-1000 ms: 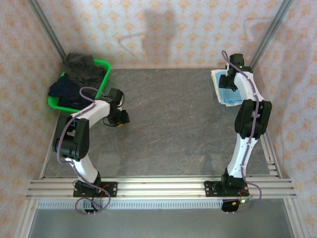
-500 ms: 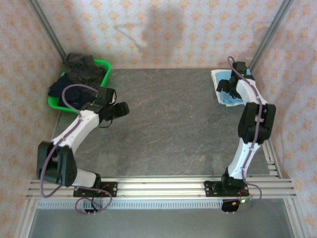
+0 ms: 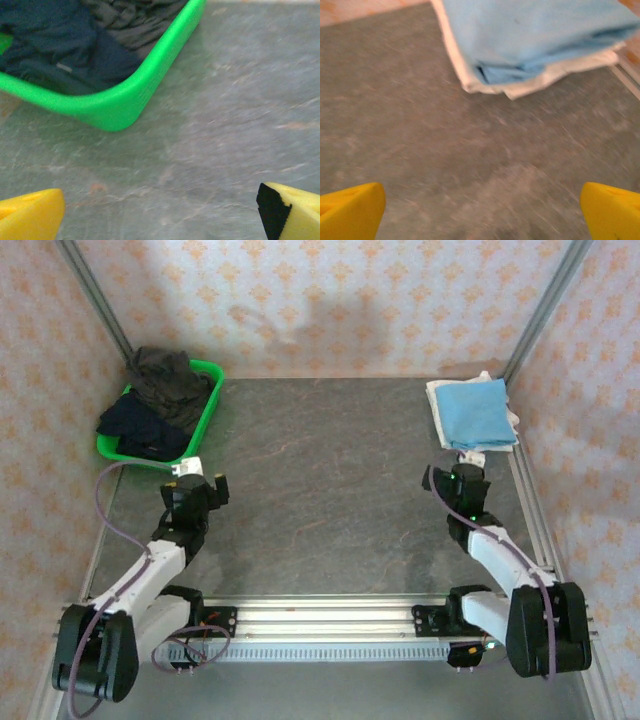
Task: Fold and stack the t-shirts
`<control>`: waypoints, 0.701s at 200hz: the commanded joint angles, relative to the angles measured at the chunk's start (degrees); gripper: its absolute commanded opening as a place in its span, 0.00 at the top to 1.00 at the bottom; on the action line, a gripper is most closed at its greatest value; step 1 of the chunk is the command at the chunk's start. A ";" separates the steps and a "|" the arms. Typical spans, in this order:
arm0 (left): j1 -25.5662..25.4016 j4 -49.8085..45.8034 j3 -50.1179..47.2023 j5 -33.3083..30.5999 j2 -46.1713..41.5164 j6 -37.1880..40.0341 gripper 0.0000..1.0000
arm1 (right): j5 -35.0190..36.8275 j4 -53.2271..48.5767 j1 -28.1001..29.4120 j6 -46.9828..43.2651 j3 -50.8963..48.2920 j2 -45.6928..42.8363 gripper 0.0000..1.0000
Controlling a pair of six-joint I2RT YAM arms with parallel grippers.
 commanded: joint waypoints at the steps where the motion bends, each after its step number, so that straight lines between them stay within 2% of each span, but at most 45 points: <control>1: 3.36 14.61 -2.00 0.47 4.49 3.53 0.00 | 10.00 8.83 -0.12 1.18 1.18 4.12 0.01; 8: 3.94 17.47 -2.49 0.63 7.14 2.91 0.00 | 10.39 8.96 -0.14 1.91 1.74 5.79 0.01; 14: 4.16 15.49 -1.22 0.65 7.94 2.42 0.00 | 10.37 10.02 -0.12 2.85 1.68 7.90 0.01; 28: 4.85 19.31 -1.60 3.17 9.45 2.17 0.00 | 10.63 18.81 -0.13 3.28 -0.42 12.23 0.01; 37: 5.34 24.05 -3.17 5.04 9.92 1.31 0.00 | 10.17 14.64 -0.06 3.26 1.97 12.66 0.01; 46: 5.47 27.61 -4.25 5.81 10.76 0.70 0.00 | 10.95 19.19 0.10 1.82 1.51 14.54 0.01; 58: 5.57 30.01 -3.91 7.08 12.69 0.42 0.00 | 11.92 20.38 0.19 0.61 2.08 15.73 0.01; 70: 5.61 31.80 -2.70 8.74 15.71 0.09 0.00 | 13.35 22.77 0.19 -0.57 1.62 16.28 0.01; 85: 5.57 39.44 -2.22 10.93 23.45 1.76 0.00 | 13.21 23.84 0.22 -1.12 1.08 16.12 0.01; 100: 5.49 35.97 3.06 12.63 29.84 3.03 0.00 | 12.90 24.01 0.16 -1.34 1.12 16.34 0.01; 110: 4.82 32.16 4.14 14.91 29.16 4.56 0.00 | 12.60 25.34 0.19 -2.16 1.09 17.13 0.01; 122: 4.86 32.78 4.11 14.87 29.40 4.51 0.00 | 10.38 42.41 -0.42 -3.41 -4.04 23.85 0.01; 130: 4.84 33.52 3.98 14.71 29.64 4.57 0.00 | 11.71 48.09 -0.38 -3.53 -4.39 28.06 0.01; 135: 4.86 32.92 4.13 14.73 29.56 4.62 0.00 | 11.53 45.88 -0.34 -3.81 -3.03 28.11 0.01; 140: 4.84 32.50 4.26 14.66 29.43 4.54 0.00 | 11.28 37.21 -0.37 -3.16 -0.58 26.42 0.00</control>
